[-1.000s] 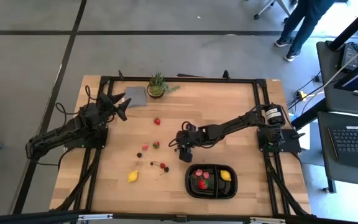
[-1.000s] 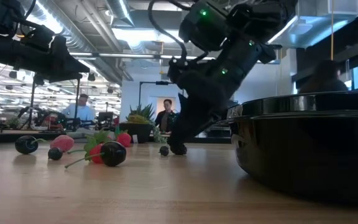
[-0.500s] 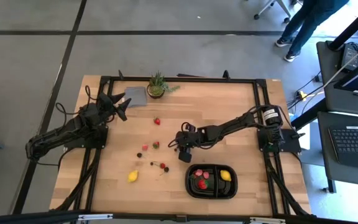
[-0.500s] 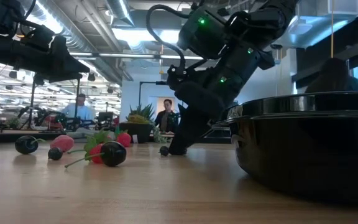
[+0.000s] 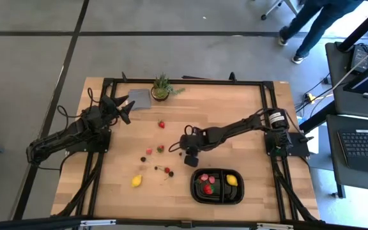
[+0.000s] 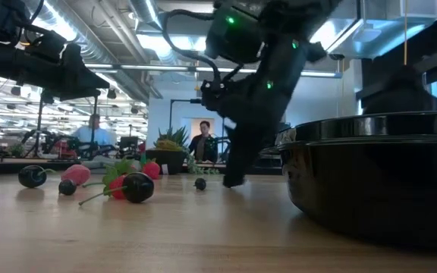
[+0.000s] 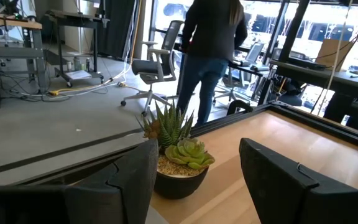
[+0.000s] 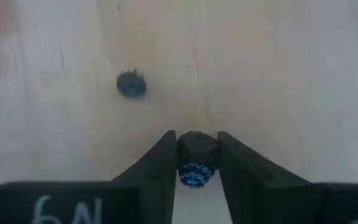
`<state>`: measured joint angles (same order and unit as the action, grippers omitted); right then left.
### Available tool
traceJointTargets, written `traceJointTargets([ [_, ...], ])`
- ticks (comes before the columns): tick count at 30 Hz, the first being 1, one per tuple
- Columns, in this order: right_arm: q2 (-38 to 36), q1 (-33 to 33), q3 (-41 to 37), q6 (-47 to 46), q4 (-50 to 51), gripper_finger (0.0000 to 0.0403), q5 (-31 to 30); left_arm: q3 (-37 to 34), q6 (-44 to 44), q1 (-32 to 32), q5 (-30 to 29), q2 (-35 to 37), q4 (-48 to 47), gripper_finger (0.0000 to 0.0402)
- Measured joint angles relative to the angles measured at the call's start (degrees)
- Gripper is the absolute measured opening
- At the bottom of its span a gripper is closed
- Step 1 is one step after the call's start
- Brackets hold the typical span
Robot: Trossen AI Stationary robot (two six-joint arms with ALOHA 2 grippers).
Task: Pick and placing Produce into tupperware
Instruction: Put the black blackberry into the black bin
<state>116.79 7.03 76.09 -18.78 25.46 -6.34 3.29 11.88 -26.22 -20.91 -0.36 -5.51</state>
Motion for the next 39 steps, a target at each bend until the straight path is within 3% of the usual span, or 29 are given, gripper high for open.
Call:
traceJointTargets([
  [5,-0.1,0.4,10.4,-7.2,19.7,0.0102,5.5,0.0,0.0,0.0,0.0,0.0,0.0,0.022],
  [10,-1.2,4.2,17.2,-12.6,30.0,0.0099,8.0,0.0,0.0,0.0,0.0,0.0,0.0,0.022],
  [22,-6.8,21.2,18.9,-34.4,44.2,0.0099,3.6,0.0,0.0,0.0,0.0,0.0,0.0,0.022],
  [28,-6.9,28.1,15.8,-45.6,40.1,0.0099,3.5,0.0,0.0,0.0,0.0,0.0,0.0,0.022],
  [34,-6.9,31.9,11.6,-53.2,31.4,0.0099,3.4,0.0,0.1,0.0,0.0,0.0,0.0,0.022],
  [39,-6.9,34.3,9.4,-57.9,31.1,0.0099,3.4,0.0,0.2,0.0,0.0,0.0,0.0,0.022],
])
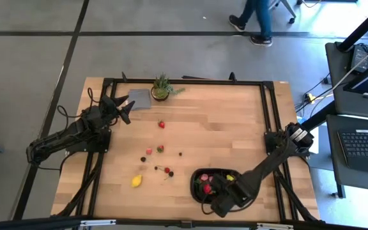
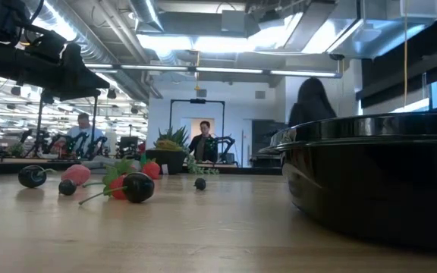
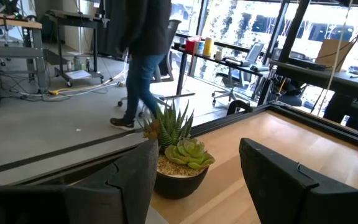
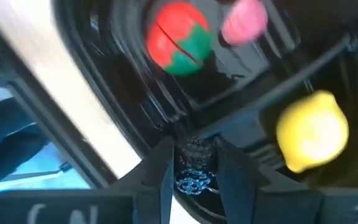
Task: Pick and placing Produce into tupperware
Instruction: Put the black blackberry into the black bin
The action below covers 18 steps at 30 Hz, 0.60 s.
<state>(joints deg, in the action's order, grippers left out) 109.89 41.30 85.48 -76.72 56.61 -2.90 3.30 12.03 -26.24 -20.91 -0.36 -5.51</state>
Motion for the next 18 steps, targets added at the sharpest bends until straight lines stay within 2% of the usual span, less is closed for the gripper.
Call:
traceJointTargets([
  [10,-0.3,2.8,-6.8,-8.6,-1.2,0.0101,0.9,0.0,0.0,0.0,0.0,0.0,0.0,0.022],
  [18,-0.3,3.2,-6.8,-9.8,-1.6,0.0131,1.2,0.0,0.0,0.0,0.0,0.0,0.0,0.022],
])
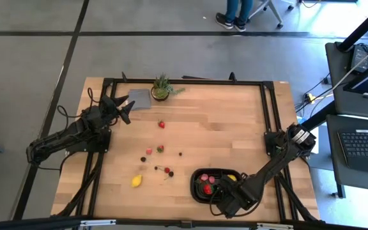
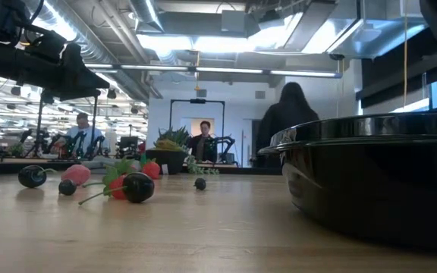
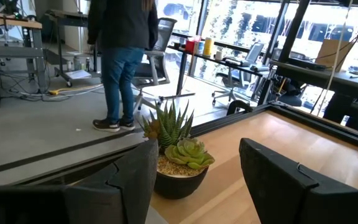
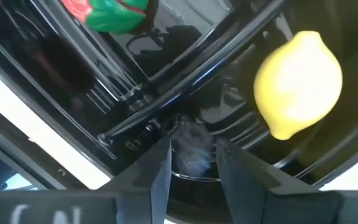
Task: Pick and placing Produce into tupperware
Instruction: Put the black blackberry into the black bin, then put the blue blueberry into the black bin
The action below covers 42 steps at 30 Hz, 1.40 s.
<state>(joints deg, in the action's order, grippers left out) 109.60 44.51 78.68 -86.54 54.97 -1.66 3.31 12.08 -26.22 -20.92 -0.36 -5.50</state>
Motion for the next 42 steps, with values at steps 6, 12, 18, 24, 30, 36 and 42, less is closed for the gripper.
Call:
traceJointTargets([
  [6,0.0,0.0,0.0,-0.4,0.2,0.0136,1.4,0.0,0.0,0.0,0.0,0.0,0.0,0.022],
  [12,-0.1,-0.4,0.0,-0.4,0.3,0.0158,1.4,0.0,0.0,0.0,0.0,0.0,0.0,0.022],
  [18,-3.2,-2.5,0.0,-0.3,3.7,0.0222,1.4,0.0,0.0,0.0,0.0,0.0,0.0,0.022],
  [24,-8.7,-8.1,0.0,6.3,5.6,0.0254,-3.7,0.0,0.0,0.0,0.0,0.0,0.0,0.022],
  [30,-10.4,-15.3,0.0,22.8,-2.0,0.0257,-4.9,0.0,-0.2,0.0,0.0,0.0,0.0,0.022],
  [36,-8.8,-22.3,0.1,39.7,-8.7,0.0257,-4.9,0.0,-0.2,0.0,0.0,0.0,0.0,0.022],
  [42,-7.0,-29.3,0.1,50.1,-14.6,0.0257,-4.9,0.0,-0.2,0.0,0.0,0.0,0.0,0.022],
])
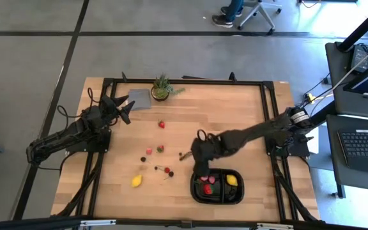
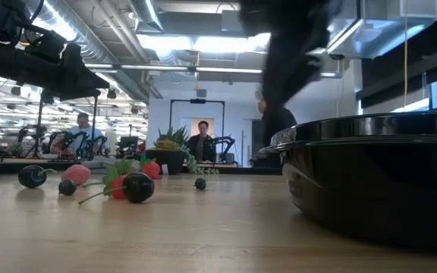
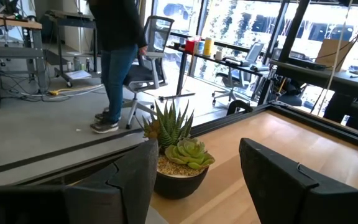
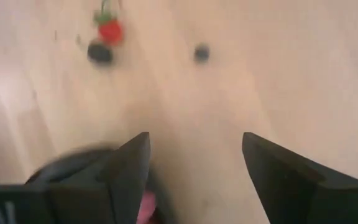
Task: Pick and placing Produce into tupperware
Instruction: Put the blue blueberry into the black bin
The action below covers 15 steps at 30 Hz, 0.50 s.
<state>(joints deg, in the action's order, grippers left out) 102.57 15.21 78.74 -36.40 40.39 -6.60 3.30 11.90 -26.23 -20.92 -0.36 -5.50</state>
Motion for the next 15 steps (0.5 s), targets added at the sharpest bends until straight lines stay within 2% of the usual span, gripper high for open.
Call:
traceJointTargets([
  [8,5.5,-5.3,0.0,21.4,-12.1,0.0257,0.1,0.0,0.0,0.0,0.0,0.0,0.0,0.022],
  [11,8.2,-6.0,0.0,25.6,-16.1,0.0257,0.2,0.0,0.0,0.0,0.0,0.0,0.0,0.022],
  [15,11.6,-6.5,0.0,26.6,-20.0,0.0257,2.2,0.0,0.0,0.0,0.0,0.0,0.0,0.022],
])
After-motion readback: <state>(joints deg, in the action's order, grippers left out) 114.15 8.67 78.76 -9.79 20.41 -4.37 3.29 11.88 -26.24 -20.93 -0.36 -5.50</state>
